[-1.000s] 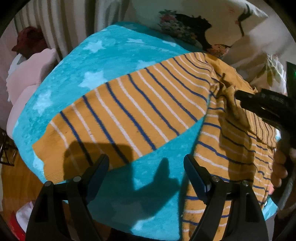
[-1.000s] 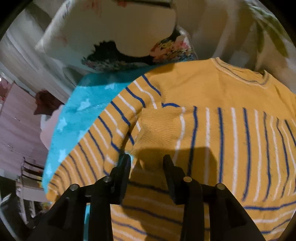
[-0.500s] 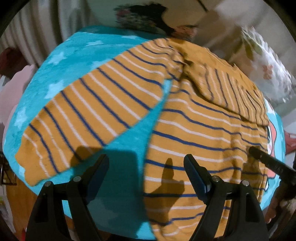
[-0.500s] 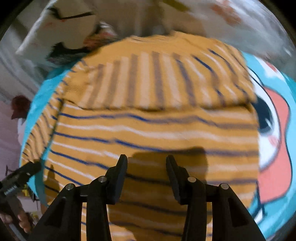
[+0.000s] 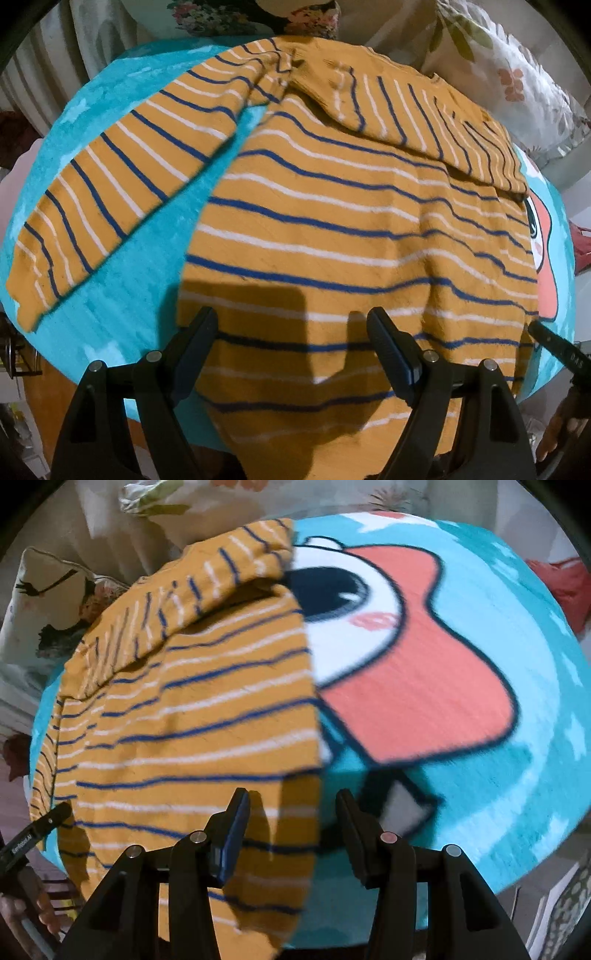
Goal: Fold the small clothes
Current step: 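Fold the held sleeve across the sweater body toward the collar, then release the sleeve with the right gripper and withdraw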
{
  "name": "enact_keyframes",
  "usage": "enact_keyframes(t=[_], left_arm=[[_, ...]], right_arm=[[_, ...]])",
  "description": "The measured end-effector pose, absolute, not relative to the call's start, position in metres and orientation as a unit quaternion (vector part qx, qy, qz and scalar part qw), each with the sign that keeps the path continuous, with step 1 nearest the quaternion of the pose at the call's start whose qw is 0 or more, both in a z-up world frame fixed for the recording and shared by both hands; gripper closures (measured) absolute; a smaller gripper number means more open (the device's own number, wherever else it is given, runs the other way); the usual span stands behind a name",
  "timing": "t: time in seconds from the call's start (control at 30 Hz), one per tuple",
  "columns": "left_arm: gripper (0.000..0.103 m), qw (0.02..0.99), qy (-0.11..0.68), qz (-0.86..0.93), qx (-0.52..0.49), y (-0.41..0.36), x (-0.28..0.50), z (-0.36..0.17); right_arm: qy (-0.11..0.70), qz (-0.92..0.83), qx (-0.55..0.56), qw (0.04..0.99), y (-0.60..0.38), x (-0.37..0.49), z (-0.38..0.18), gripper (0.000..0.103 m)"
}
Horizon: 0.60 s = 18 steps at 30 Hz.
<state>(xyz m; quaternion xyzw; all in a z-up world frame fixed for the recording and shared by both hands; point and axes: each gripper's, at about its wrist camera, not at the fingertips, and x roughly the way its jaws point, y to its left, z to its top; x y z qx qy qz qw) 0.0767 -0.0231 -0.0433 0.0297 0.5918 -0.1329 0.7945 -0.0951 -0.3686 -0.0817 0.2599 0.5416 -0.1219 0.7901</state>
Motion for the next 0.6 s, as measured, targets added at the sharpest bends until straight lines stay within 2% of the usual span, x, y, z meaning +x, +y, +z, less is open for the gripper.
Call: enact_keyframes(t=[0.17, 0.3, 0.33, 0.37, 0.4, 0.6], left_arm=[[0.021, 0.791, 0.597, -0.131, 0.036, -0.033, 0.065, -0.049], [0.021, 0.791, 0.598, -0.126, 0.042, -0.041, 0.055, -0.054], [0.021, 0.791, 0.597, -0.123, 0.045, -0.043, 0.055, -0.055], [0.021, 0.792, 0.597, -0.12, 0.047, -0.043, 0.053, -0.056], [0.021, 0.793, 0.596, -0.116, 0.048, -0.044, 0.051, -0.056], [0.021, 0.798, 0.595, -0.087, 0.042, -0.028, 0.038, -0.059]], right_arm=[[0.53, -0.057, 0.332, 0.778, -0.362, -0.124, -0.094, 0.05], [0.531, -0.012, 0.305, 0.791, -0.333, -0.129, -0.093, 0.051], [0.53, -0.006, 0.287, 0.798, -0.327, -0.127, -0.092, 0.066], [0.532, -0.005, 0.272, 0.802, -0.317, -0.133, -0.093, 0.089], [0.54, 0.001, 0.256, 0.802, -0.312, -0.13, -0.094, 0.092], [0.549, -0.021, 0.232, 0.802, -0.34, -0.158, -0.092, 0.094]])
